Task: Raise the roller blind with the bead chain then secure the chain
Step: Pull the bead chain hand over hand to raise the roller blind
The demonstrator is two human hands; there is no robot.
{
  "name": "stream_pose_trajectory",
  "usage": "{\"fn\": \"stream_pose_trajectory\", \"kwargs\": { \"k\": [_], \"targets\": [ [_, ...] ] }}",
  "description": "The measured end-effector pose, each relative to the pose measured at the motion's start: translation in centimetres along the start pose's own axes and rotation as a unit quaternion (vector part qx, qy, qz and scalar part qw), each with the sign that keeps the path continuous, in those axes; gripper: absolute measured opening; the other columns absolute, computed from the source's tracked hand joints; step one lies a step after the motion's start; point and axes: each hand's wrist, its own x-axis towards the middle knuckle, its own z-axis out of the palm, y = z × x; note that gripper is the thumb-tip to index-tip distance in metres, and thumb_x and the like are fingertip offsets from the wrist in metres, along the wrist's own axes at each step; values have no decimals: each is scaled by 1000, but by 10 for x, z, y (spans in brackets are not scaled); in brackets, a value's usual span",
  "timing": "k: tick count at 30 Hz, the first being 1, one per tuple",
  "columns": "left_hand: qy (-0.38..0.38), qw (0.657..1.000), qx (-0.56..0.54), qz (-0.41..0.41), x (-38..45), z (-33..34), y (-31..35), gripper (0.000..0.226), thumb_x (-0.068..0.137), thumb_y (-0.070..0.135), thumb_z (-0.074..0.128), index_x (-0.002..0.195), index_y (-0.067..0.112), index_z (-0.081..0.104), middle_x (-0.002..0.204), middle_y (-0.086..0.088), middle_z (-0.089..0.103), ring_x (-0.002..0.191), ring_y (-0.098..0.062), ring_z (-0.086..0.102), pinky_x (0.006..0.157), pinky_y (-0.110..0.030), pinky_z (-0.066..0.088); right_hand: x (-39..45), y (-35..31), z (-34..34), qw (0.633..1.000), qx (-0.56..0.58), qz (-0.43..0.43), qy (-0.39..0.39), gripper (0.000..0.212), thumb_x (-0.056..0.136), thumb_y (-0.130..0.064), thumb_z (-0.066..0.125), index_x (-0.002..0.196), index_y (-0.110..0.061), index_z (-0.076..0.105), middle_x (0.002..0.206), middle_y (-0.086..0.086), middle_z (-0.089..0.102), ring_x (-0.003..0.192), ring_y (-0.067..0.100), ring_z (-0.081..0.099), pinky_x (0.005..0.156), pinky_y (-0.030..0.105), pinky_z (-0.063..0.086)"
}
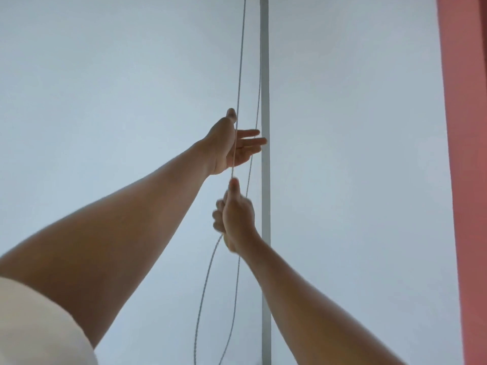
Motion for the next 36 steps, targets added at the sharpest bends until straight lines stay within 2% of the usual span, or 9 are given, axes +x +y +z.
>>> {"fn": "stream_pose_trajectory", "kwargs": {
  "k": [4,6,8,16,19,22,30,33,36],
  "targets": [
    [25,999,-30,-37,-2,2,-23,74,98,68,23,88,13,72,55,7,50,46,-10,24,49,-22,17,-21,28,-23,999,-31,20,-36,51,103,-50,35,62,-23,18,49,-4,16,39,10,12,39,20,9],
    [76,994,-72,-29,-5,9,-32,65,96,70,29,55,21,45,51,7,28,43,-12,18,41,-22,13,-23,29,-29,998,-34,22,-54,53,103,-50,35,61,-23,16,49,-4,15,42,11,9,40,21,8],
    [121,986,-113,-4,-5,17,-35,61,98,64,34,52,25,26,51,7,22,41,-12,15,39,-22,10,-21,26,-31,996,-36,31,-71,53,103,-51,33,61,-23,15,50,-5,14,45,12,8,42,24,7],
    [139,966,-136,172,-15,26,-43,52,105,38,37,57,24,21,53,5,16,42,-12,11,41,-23,10,-2,3,-48,989,-20,92,-116,60,101,-56,20,60,-16,39,56,2,32,51,17,22,46,25,24],
    [148,963,-121,189,-19,29,-56,52,105,38,37,56,24,25,51,4,18,41,-12,13,42,-22,10,17,-10,-47,991,-43,104,-74,76,97,-64,13,95,-6,62,82,15,61,69,24,53,66,35,46],
    [171,964,-79,185,-27,27,-92,60,103,39,39,52,8,38,48,-5,29,41,-15,24,43,-23,19,36,-39,-39,996,-35,79,-32,83,97,-63,13,125,1,57,127,26,63,107,33,62,90,44,48],
    [129,983,-56,118,-49,17,-168,53,106,43,36,61,21,18,58,-2,12,49,-15,9,46,-23,8,48,-105,4,994,25,99,-34,60,100,-51,26,85,-7,64,67,5,58,52,17,43,52,24,37],
    [101,989,-37,103,-51,14,-171,54,106,44,35,60,21,18,62,-5,9,54,-18,6,48,-29,6,50,-102,16,997,-4,71,21,55,98,-54,33,54,-21,37,51,-4,29,42,14,18,45,22,12],
    [57,994,-42,81,-45,9,-166,57,107,44,33,55,23,20,57,2,13,51,-16,9,45,-27,11,51,-89,18,998,16,-6,61,53,99,-52,40,56,-25,23,55,-5,16,43,14,11,36,21,12]
  ]
}}
